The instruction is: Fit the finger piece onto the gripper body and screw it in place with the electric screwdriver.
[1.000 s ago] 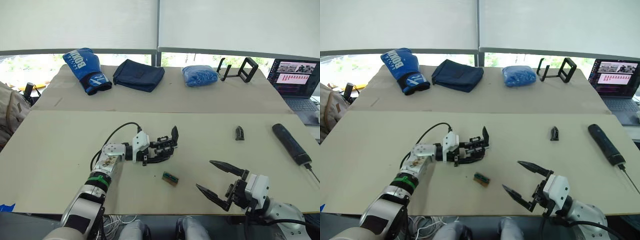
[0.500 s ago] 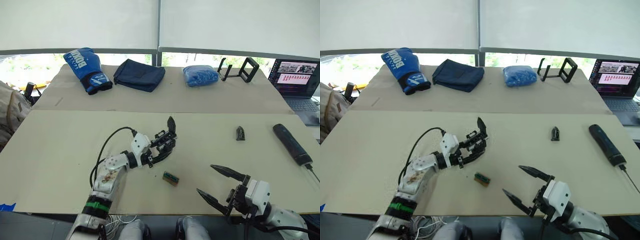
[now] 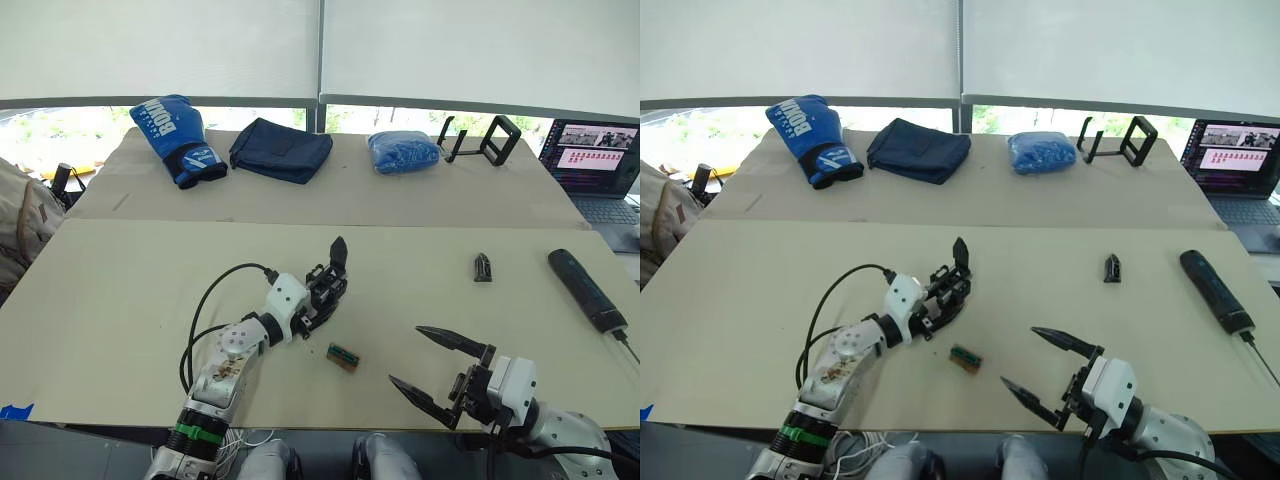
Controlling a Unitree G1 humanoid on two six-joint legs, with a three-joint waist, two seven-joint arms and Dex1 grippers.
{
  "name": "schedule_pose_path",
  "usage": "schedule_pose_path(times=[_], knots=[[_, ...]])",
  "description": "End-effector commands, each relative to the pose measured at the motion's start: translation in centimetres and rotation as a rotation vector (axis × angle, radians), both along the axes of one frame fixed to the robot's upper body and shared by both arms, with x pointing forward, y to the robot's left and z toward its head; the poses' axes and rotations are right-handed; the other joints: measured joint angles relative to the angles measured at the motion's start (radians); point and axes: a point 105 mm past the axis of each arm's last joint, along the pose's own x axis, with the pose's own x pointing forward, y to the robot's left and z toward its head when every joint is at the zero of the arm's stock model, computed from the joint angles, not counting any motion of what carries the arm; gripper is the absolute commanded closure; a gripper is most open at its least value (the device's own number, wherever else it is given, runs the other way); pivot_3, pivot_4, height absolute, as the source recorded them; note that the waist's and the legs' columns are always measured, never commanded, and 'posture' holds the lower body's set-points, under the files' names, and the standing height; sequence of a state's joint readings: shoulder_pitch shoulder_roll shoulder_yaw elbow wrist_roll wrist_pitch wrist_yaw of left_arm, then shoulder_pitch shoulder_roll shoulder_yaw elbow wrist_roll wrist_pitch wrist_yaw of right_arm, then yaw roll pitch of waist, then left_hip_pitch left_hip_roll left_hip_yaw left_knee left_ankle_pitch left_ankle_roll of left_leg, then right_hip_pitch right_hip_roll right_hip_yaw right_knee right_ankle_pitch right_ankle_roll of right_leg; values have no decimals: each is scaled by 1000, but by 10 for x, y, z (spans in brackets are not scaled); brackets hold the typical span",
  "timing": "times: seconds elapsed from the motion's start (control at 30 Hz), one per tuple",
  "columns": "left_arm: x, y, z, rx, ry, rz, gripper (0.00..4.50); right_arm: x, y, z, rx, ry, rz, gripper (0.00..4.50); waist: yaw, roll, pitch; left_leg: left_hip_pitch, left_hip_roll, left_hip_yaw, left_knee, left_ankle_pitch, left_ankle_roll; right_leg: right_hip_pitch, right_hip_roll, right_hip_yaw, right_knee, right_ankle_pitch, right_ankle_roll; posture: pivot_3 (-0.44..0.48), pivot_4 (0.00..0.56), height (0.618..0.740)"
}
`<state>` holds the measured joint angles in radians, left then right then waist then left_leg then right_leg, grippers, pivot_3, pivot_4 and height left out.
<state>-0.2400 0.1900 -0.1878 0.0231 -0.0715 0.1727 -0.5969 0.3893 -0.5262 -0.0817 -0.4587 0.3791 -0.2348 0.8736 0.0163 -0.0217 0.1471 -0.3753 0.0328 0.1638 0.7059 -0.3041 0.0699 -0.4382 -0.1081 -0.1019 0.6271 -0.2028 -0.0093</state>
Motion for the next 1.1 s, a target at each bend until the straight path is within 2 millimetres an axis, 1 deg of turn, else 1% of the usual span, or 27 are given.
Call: schedule_pose_path(times=[0.03,0.1,0.17,0.2,0.23,0.27,0.3,0.43,0.53,0.6,0.63,0.77,0.9,1.0,1.1], knots=[[1,-10,16,-32,-67,-24,2195,0,-3,9,7,-37,5,0,1,0,0,0,0,0,0,0,0,0,0,0,0,0,0,0,150,740],[0,-9,13,-40,-55,-17,2195,-1,-4,9,5,-37,3,0,2,0,0,0,0,0,0,0,0,0,0,0,0,0,0,0,150,740],[-1,-8,12,-39,-55,-18,1128,-1,-5,10,2,-36,2,0,3,0,0,0,0,0,0,0,0,0,0,0,0,0,0,0,150,740],[-2,-7,12,-38,-56,-24,749,-2,-5,10,0,-35,2,0,3,0,0,0,0,0,0,0,0,0,0,0,0,0,0,0,150,740],[-3,-6,11,-37,-58,-26,244,-2,-5,10,0,-35,1,0,2,0,0,0,0,0,0,0,0,0,0,0,0,0,0,0,150,740],[-4,-4,12,-41,-56,-31,34,-2,-6,10,-1,-35,0,0,2,0,0,0,0,0,0,0,0,0,0,0,0,0,0,0,150,740],[-4,-2,13,-52,-57,-40,34,-3,-6,10,-2,-35,-1,0,1,0,0,0,0,0,0,0,0,0,0,0,0,0,0,0,150,740],[-6,22,22,-98,-38,-78,34,-2,-9,12,-7,-43,-23,0,-4,0,0,1,1,0,0,0,0,0,-1,0,1,0,0,0,150,740],[-11,42,22,-71,3,-198,34,-3,-10,11,-10,-44,-35,0,-6,1,0,2,1,0,0,1,-2,0,-2,0,2,0,-1,0,150,740],[-10,49,24,-60,15,-237,34,-3,-11,11,-14,-44,-41,0,-4,1,-1,2,1,0,0,1,-2,0,0,-3,2,-1,-1,0,150,740],[-9,52,24,-30,8,-256,34,-3,-12,11,-16,-45,-45,0,-1,1,-1,2,1,0,0,1,-2,0,0,-3,2,-2,2,0,150,740],[-9,54,16,76,25,-399,34,-2,-13,11,-18,-53,-56,0,6,1,-1,2,0,1,0,0,-1,1,-1,-4,1,-2,2,0,150,740],[6,48,15,114,-1,-470,34,0,-13,11,-24,-57,-53,0,7,1,-1,1,-1,1,0,0,-1,1,0,-5,1,-1,1,0,150,740],[19,37,13,114,11,-527,34,-2,-12,11,-32,-62,-57,0,5,1,-1,1,-1,2,0,0,-1,1,1,-4,2,-1,0,0,150,740],[24,32,8,139,7,-560,34,-2,-13,12,-36,-71,-72,0,3,1,-1,1,-1,2,2,1,-1,1,2,-5,1,-1,0,0,150,740]])
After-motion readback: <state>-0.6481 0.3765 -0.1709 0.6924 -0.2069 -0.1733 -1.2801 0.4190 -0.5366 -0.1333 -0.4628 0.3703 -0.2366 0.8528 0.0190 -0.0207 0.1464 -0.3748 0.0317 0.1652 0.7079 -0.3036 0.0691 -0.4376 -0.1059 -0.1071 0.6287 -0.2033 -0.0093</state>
